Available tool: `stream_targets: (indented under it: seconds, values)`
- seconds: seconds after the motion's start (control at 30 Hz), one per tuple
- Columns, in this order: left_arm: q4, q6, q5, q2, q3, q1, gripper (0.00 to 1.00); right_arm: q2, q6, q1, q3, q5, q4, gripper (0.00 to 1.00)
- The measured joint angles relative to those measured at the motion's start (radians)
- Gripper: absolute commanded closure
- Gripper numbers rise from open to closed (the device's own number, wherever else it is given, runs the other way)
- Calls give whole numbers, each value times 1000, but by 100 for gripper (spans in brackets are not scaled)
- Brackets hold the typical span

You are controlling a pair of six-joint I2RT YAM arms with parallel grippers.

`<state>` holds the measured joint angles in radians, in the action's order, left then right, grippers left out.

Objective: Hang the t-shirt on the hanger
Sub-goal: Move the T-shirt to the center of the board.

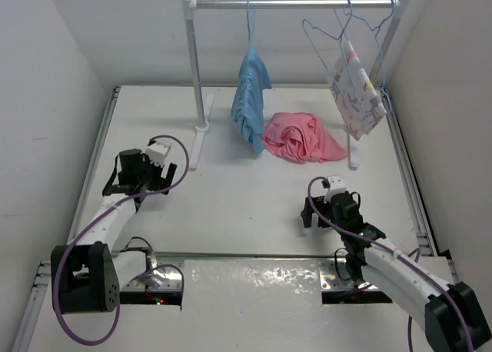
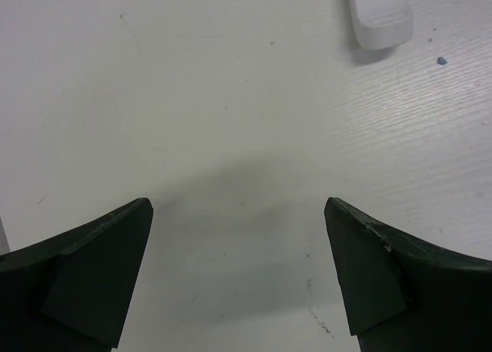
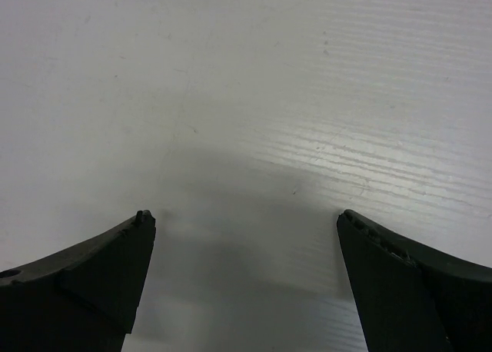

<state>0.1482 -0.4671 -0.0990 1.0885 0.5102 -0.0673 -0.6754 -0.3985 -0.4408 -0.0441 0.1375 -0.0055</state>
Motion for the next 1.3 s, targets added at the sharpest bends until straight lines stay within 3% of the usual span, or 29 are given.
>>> stream_targets:
  seconds: [0.4, 0.57, 0.73, 1.0, 1.03, 1.13, 1.17, 1.2, 1.27, 1.3]
  values:
    - [27, -33, -108, -84, -2, 0, 8, -168, 80, 0, -68, -93, 53, 1]
    - [45, -30, -131, -61, 26, 0, 8, -393, 127, 0, -266, -1, 103, 1]
    - [93, -26, -180, -12, 168, 0, 8, -689, 188, 0, -499, 102, 191, 1]
    - [100, -7, -228, 65, 295, 0, 8, -1099, 269, 2, -849, 249, 183, 4]
    - [105, -3, -229, 72, 296, 0, 8, -1131, 275, 5, -877, 257, 176, 7]
    - [127, 5, -232, 81, 296, 1, 8, -1207, 290, 26, -940, 259, 159, 45]
    - [131, 5, -232, 81, 296, 1, 8, -1218, 294, 36, -945, 254, 157, 71]
    - [137, 6, -232, 81, 298, 1, 8, -1223, 302, 47, -945, 247, 153, 86]
    - [142, 9, -232, 80, 302, 1, 8, -1217, 312, 61, -931, 225, 151, 100]
    - [142, 9, -232, 78, 302, 1, 8, -1206, 322, 66, -917, 216, 152, 100]
